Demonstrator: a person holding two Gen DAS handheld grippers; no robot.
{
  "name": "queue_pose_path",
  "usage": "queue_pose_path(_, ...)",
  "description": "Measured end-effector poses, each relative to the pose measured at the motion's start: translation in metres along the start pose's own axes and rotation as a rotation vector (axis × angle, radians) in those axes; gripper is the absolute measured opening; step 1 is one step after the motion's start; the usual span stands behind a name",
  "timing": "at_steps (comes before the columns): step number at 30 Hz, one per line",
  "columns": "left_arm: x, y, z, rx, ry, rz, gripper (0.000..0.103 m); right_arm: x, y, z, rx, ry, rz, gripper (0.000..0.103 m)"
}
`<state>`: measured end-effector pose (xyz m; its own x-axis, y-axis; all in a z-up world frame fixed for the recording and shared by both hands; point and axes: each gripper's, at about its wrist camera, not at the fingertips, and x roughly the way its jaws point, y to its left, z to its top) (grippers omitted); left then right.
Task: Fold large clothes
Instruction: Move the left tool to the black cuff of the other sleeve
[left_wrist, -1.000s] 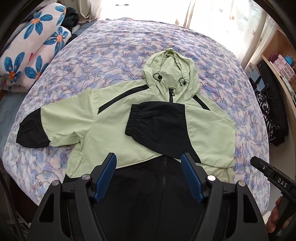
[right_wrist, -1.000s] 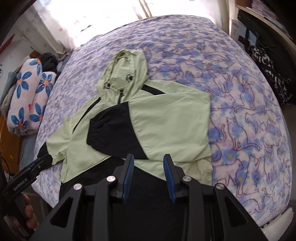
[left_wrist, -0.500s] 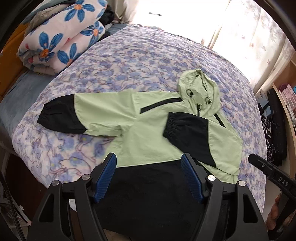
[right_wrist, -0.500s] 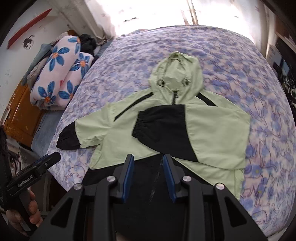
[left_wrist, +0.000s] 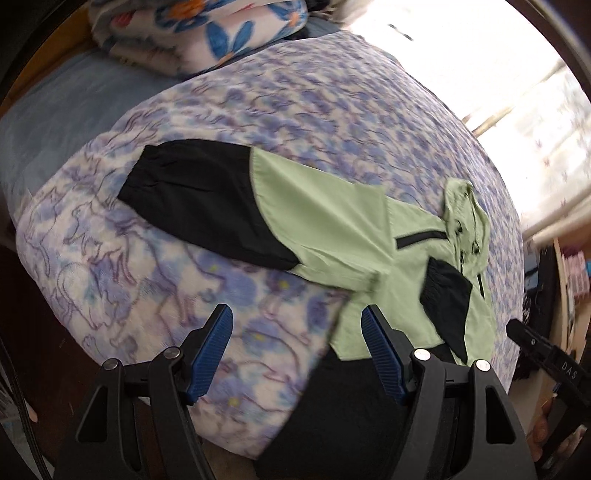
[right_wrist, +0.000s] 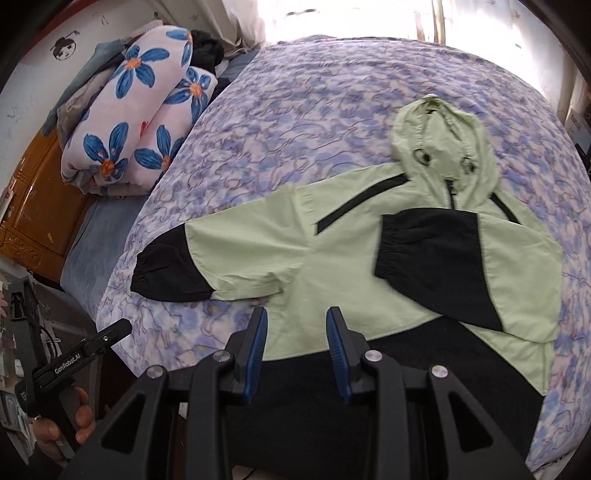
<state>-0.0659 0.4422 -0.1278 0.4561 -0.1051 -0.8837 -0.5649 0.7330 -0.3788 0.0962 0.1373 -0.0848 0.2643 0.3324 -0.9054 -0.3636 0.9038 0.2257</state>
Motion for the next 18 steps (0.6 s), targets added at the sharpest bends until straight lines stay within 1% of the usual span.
queue_pose_path(4, 0.033, 0.075, 0.036, -0.119, 0.012, -0.033, 0.071, 0.037, 0.039, 0.007, 0.004, 0.023, 0.005, 0.033)
queue_pose_path(9, 0.077, 0.146, 0.071, -0.241, 0.018, -0.013, 0.071, 0.086, 0.074, 0.010, 0.009, 0.079, 0.009, 0.033)
queue_pose_path(13, 0.110, 0.183, 0.089, -0.335, 0.030, -0.022, 0.071, 0.114, 0.087, 0.010, -0.002, 0.123, -0.002, 0.033)
queue_pose_path(18, 0.142, 0.210, 0.104, -0.441, 0.049, -0.040, 0.070, 0.135, 0.087, 0.009, 0.034, 0.154, -0.011, 0.033)
